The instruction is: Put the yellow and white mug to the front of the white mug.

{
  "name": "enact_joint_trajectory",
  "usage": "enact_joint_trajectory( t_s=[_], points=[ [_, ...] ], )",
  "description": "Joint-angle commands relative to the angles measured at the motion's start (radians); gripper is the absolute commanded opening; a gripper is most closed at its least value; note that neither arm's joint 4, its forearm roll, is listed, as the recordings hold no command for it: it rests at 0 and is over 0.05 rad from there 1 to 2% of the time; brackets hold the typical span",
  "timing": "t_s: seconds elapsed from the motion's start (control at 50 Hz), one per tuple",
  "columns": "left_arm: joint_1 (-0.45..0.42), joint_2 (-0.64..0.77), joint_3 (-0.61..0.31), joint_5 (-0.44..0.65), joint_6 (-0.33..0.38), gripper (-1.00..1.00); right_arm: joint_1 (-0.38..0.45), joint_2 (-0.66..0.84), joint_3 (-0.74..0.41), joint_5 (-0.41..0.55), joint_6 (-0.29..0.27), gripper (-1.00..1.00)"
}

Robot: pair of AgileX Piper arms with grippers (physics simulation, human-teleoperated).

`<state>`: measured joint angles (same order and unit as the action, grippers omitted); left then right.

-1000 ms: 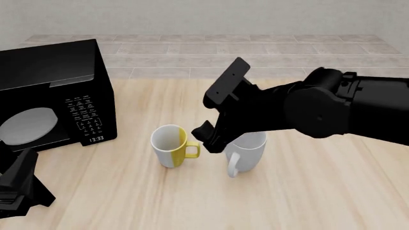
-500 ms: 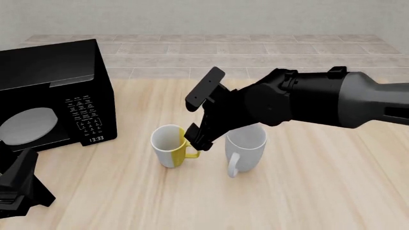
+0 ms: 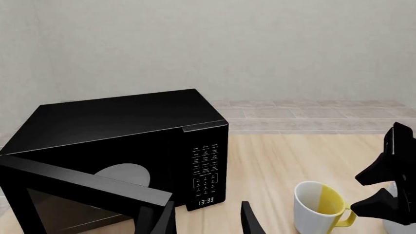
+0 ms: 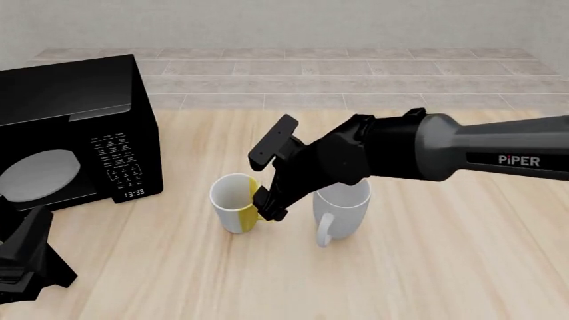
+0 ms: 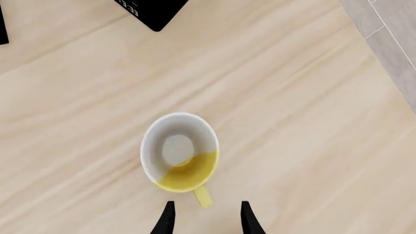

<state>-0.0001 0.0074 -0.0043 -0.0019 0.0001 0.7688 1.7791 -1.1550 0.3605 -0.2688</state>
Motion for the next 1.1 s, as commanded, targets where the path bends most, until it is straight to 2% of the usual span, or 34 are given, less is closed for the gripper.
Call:
enact_joint_trajectory(
  t_s=[0.02, 0.8, 0.82, 1.1],
  points=[
    [0.000, 0.000, 0.000, 0.000, 0.000, 1.00, -0.005, 0.039, 0.003, -0.020, 0.017, 1.00],
    [0.000, 0.000, 0.000, 0.000, 0.000, 1.00, 0.027, 0.140, 0.002, -0.067, 0.060, 1.00],
    [0.000, 0.000, 0.000, 0.000, 0.000, 1.00, 0.027, 0.137, 0.003, -0.066, 0.061, -1.00],
    [0.000, 0.000, 0.000, 0.000, 0.000, 1.00, 0.026, 0.106, 0.009, -0.054, 0.054, -1.00]
  ],
)
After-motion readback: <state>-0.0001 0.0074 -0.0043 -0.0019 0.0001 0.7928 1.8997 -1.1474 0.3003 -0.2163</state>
